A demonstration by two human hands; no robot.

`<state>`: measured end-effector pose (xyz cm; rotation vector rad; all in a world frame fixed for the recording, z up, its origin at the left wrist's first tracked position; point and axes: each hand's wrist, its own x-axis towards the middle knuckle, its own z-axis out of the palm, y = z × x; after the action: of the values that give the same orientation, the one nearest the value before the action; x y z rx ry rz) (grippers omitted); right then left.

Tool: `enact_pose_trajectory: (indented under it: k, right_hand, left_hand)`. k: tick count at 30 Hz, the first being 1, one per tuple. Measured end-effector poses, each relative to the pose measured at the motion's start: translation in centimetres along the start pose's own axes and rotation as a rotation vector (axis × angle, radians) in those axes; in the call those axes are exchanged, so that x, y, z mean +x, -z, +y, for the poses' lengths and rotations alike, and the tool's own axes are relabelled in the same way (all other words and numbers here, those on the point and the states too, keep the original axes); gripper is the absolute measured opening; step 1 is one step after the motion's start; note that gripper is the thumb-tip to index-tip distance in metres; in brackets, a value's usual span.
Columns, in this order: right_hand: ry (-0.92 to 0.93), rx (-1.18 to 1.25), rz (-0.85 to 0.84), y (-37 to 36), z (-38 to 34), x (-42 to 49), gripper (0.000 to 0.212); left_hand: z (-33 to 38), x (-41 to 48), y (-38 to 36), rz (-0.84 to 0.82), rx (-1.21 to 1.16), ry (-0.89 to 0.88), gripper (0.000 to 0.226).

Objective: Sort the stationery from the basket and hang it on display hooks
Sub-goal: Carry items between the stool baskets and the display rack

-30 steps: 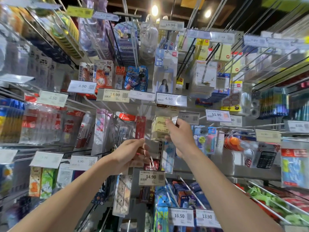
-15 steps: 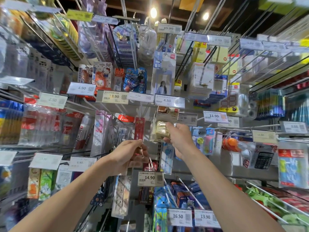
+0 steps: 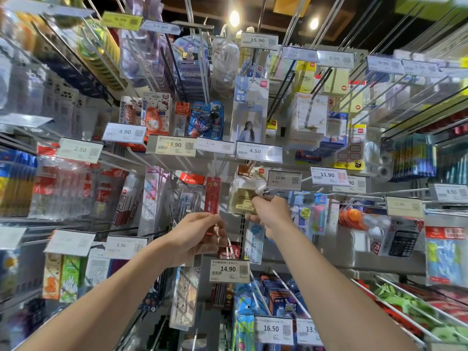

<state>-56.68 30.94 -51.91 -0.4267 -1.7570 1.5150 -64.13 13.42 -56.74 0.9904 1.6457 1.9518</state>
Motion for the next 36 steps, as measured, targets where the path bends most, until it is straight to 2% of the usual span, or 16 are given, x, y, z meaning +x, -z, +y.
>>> enact_pose_trajectory:
  k: [6, 9, 11, 13, 16, 19, 23, 27, 28, 30, 32, 36]
  right_hand:
    - [-0.01, -0.189, 0.056, 0.9, 3.5, -0.7, 0.039]
    - [0.095, -0.39, -0.032, 0.9, 4.2, -2.0, 0.047]
    - [0.195, -0.483, -0.137, 0.6, 3.8, -2.6, 0.044]
    - [0.251, -0.585, -0.236, 0.4, 2.9, -2.6, 0.028]
    - [0.224, -0.629, -0.437, -0.1, 1.1, -2.6, 0.012]
    - [0.16, -0.622, -0.599, -1.4, -1.9, -3.2, 0.013]
    - [0.061, -0.612, -0.778, -4.1, -8.0, -5.1, 0.029]
    - [-0.014, -0.663, -0.959, -7.1, -13.1, -8.9, 0.032]
    - [-0.017, -0.658, -0.999, -7.7, -14.3, -9.9, 0.033]
    - [0.018, -0.654, -1.075, -8.9, -17.0, -11.7, 0.04]
    - [0.097, -0.646, -1.147, -10.0, -19.5, -13.6, 0.049]
    - [0.313, -0.572, -1.331, -11.6, -25.6, -19.4, 0.057]
  left_hand:
    - [0.2, -0.4, -0.4, -0.002, 0.054, -0.025, 0.013]
    - [1.2, -0.3, -0.6, -0.01, 0.158, 0.003, 0.01]
    - [2.0, 0.1, -0.4, -0.022, 0.208, 0.051, 0.011]
    - [3.1, 0.6, 0.1, -0.031, 0.262, 0.095, 0.01]
    - [4.6, 0.5, 1.7, 0.023, 0.38, 0.167, 0.013]
    - [7.1, -1.0, 4.0, 0.097, 0.589, 0.239, 0.012]
    - [12.9, -5.6, 6.3, 0.153, 0.706, 0.348, 0.014]
    - [18.8, -11.5, 7.5, 0.236, 0.717, 0.459, 0.026]
    - [20.3, -13.0, 7.5, 0.266, 0.735, 0.483, 0.023]
    - [23.0, -16.8, 7.4, 0.349, 0.801, 0.532, 0.02]
    - [25.1, -21.3, 7.2, 0.424, 0.813, 0.576, 0.032]
    - [30.0, -32.7, 5.0, 0.698, 0.758, 0.642, 0.034]
